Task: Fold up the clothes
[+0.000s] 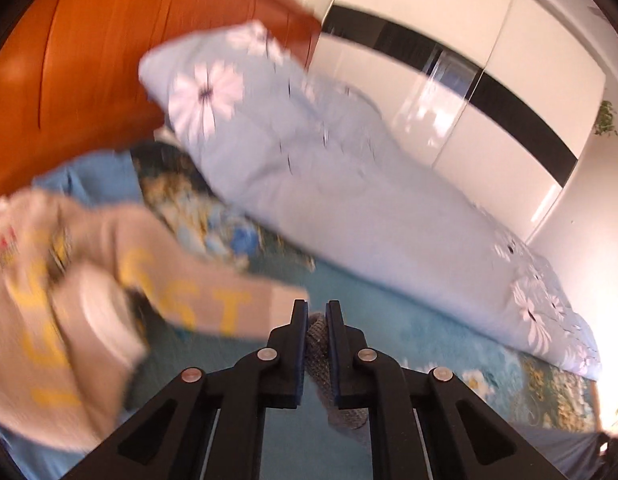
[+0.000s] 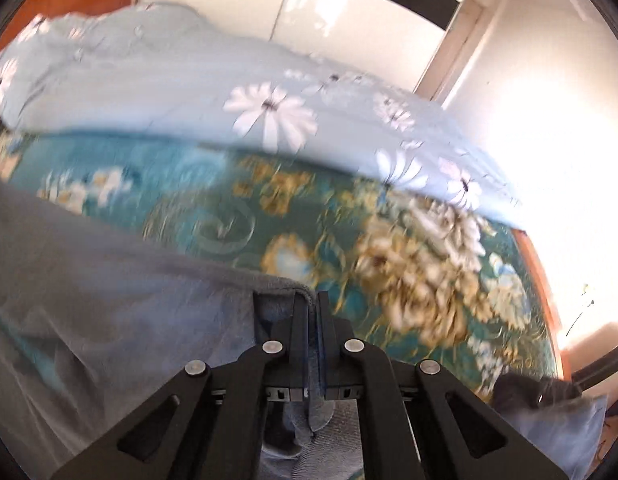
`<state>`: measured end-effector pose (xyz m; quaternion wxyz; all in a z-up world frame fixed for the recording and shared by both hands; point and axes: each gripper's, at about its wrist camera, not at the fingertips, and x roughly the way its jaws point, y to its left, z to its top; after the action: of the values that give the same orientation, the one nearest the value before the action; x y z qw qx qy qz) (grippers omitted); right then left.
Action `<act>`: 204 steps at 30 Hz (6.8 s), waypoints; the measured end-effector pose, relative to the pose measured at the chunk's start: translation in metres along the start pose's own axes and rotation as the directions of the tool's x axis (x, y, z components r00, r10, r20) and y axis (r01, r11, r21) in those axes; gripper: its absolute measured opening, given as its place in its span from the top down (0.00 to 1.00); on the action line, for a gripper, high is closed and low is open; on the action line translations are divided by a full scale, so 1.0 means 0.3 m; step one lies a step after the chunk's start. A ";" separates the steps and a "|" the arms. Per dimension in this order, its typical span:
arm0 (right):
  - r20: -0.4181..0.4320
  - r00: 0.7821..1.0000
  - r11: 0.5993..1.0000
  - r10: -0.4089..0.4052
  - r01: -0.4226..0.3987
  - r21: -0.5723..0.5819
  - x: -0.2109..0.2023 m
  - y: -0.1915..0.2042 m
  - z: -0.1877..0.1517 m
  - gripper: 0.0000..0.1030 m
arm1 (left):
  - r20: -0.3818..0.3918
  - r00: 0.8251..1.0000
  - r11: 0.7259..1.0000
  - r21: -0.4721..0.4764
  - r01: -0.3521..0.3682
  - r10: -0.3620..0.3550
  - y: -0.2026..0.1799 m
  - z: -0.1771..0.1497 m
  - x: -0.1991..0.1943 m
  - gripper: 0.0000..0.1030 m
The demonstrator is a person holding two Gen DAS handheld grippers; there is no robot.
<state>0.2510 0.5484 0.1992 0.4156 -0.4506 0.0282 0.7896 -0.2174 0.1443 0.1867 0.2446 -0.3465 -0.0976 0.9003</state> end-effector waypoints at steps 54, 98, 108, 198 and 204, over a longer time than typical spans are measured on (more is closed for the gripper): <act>0.294 0.747 0.315 0.597 -0.555 0.770 -0.101 -0.113 -0.865 0.92 | -0.172 0.973 0.846 -0.532 0.041 -0.155 0.567 -0.770 -0.397 0.98; 0.179 0.896 0.644 0.407 -0.421 0.639 0.465 -0.161 -0.103 0.91 | -0.291 0.930 0.926 -0.362 0.108 -0.223 0.176 -0.108 0.455 0.40; 0.291 0.882 0.679 0.372 -0.472 0.563 0.084 -0.120 -0.243 0.46 | -0.352 0.927 0.917 -0.399 -0.021 -0.132 0.318 -0.258 0.401 0.35; 0.250 0.800 0.744 0.546 -0.600 0.295 -0.240 0.269 -0.472 0.42 | -0.300 0.933 0.980 -0.062 0.187 -0.197 -0.425 -0.926 -0.313 0.51; 0.175 0.767 0.744 0.617 -0.641 0.187 -0.129 0.479 -0.268 0.49 | -0.318 0.944 0.996 -0.027 0.083 -0.088 -0.265 -0.957 -0.304 0.51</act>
<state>0.2179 0.3965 0.1325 0.1760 -0.3213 0.2512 0.8959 0.0633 0.1682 0.0540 0.2936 -0.4845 -0.0777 0.8204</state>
